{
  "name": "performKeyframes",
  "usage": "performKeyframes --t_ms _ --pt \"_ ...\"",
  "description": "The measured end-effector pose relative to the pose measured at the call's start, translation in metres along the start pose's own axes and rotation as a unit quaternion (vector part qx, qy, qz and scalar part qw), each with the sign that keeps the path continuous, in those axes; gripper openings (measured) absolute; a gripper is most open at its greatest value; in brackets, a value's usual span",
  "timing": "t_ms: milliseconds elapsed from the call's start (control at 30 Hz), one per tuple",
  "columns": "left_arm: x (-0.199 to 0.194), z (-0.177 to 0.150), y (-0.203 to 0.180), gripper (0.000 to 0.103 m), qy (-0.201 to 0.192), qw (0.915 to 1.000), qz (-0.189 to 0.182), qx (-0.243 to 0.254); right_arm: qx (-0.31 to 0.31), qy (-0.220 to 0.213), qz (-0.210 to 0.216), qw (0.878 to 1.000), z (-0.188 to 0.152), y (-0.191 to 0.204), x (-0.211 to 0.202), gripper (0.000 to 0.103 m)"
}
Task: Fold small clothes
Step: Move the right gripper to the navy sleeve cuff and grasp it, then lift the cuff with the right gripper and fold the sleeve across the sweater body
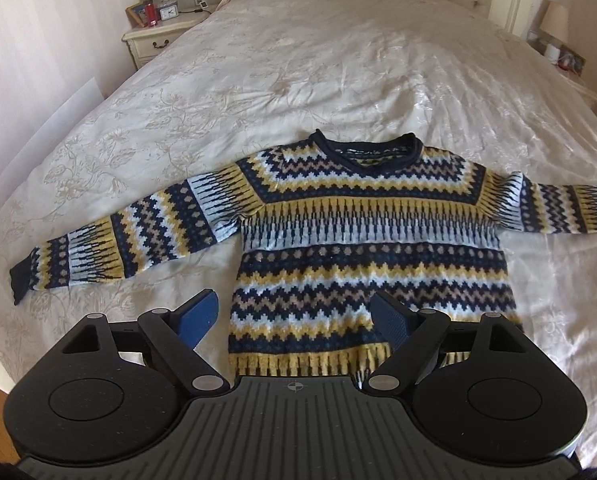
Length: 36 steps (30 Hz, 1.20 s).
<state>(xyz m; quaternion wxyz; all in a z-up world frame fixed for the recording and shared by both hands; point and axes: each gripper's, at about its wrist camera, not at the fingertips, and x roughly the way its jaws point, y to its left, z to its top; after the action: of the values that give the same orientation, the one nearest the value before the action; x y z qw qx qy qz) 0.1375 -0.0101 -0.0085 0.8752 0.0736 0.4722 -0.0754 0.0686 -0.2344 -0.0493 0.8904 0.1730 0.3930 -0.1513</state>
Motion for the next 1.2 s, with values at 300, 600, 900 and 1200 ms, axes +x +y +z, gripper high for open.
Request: performKeyframes --t_ms 300,600,900,1200 --pt "0.013 0.012 -0.055 0.083 0.024 0.9993 0.016 -0.022 0.020 0.020 -0.006 1.000 0.057 -0.114 0.053 0.092" --pt "0.025 0.022 -0.089 0.083 0.039 0.9976 0.042 -0.039 0.103 0.020 -0.061 0.993 0.111 -0.231 0.101 0.091" --pt "0.030 0.018 -0.092 0.083 0.058 0.9951 0.066 -0.045 0.199 0.007 -0.062 0.978 0.124 -0.292 0.138 0.080" --pt "0.037 0.015 -0.071 0.083 0.057 0.9958 0.056 -0.046 0.227 -0.036 -0.071 0.971 0.132 -0.295 0.125 0.012"
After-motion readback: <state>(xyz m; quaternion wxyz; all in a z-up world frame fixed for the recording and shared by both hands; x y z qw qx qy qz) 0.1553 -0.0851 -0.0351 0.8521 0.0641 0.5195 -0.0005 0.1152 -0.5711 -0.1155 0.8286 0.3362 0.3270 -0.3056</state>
